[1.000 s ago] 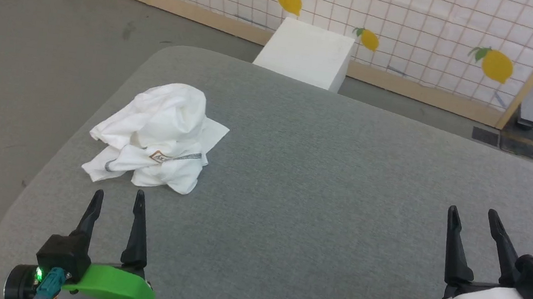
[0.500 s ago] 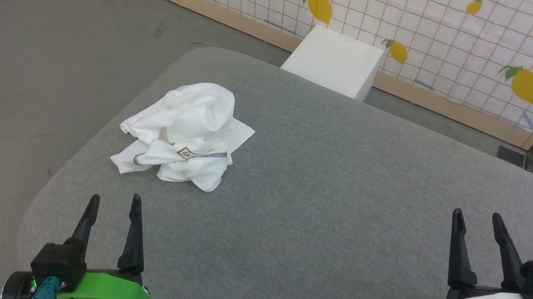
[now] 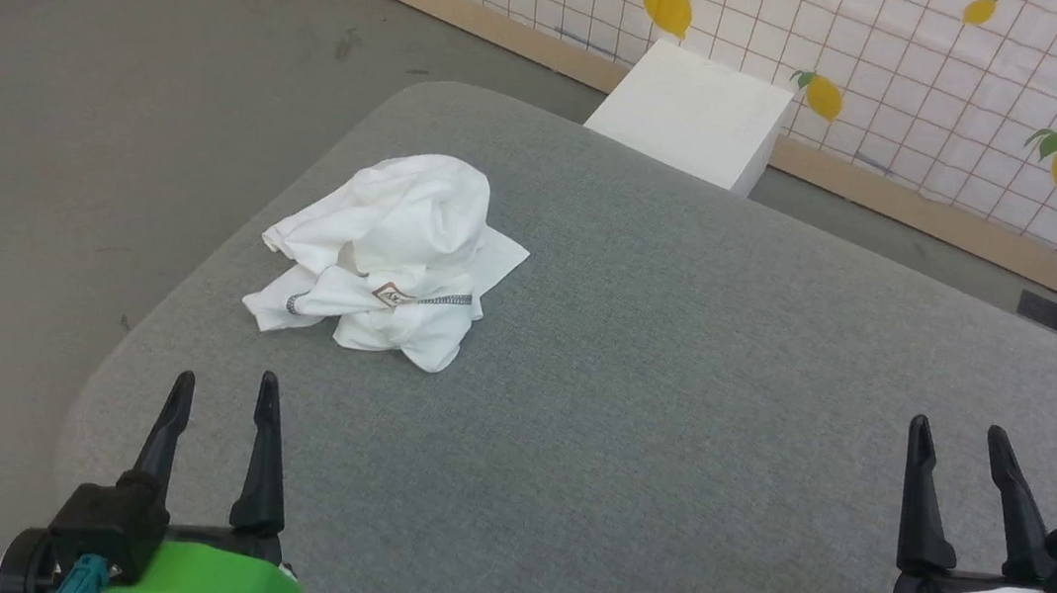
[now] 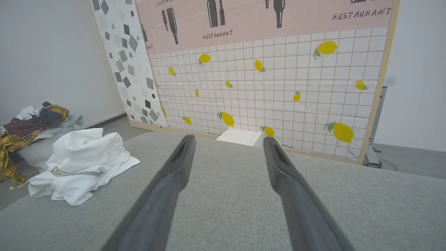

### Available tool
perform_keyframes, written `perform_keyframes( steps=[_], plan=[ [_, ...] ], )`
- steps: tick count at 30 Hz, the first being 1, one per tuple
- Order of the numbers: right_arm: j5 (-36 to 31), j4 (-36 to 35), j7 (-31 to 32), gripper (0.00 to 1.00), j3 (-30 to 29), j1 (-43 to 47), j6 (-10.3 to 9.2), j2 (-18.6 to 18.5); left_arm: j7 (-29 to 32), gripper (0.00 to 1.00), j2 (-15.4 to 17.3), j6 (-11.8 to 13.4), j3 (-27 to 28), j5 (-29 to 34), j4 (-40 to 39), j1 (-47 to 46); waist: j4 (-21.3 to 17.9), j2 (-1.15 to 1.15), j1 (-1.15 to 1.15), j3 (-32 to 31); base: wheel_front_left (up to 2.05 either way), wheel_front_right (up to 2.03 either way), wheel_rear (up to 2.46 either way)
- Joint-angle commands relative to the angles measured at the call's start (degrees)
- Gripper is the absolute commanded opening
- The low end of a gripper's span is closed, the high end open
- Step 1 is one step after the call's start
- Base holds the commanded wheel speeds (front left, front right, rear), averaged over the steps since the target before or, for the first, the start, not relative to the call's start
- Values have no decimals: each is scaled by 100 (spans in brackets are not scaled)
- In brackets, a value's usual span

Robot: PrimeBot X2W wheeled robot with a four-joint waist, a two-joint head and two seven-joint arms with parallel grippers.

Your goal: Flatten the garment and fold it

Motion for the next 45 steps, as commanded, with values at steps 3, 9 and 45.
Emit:
perform_keyframes(
  steps=[3,9,45],
  plan=[
    [31,30,-77,100,-39,49,-9,5,-57,100,-28,-81,62,-174,-163,-52,7,0,0,81,0,0,0],
    [10,2,-77,100,-78,76,-9,5,343,100,211,-250,180,-400,-395,-450,8,0,0,135,0,0,0],
    [-654,-1085,202,100,-206,-312,-9,5,5888,100,1883,-35,-45,-2760,1729,-4647,-1000,0,0,1744,0,0,0]
  ],
)
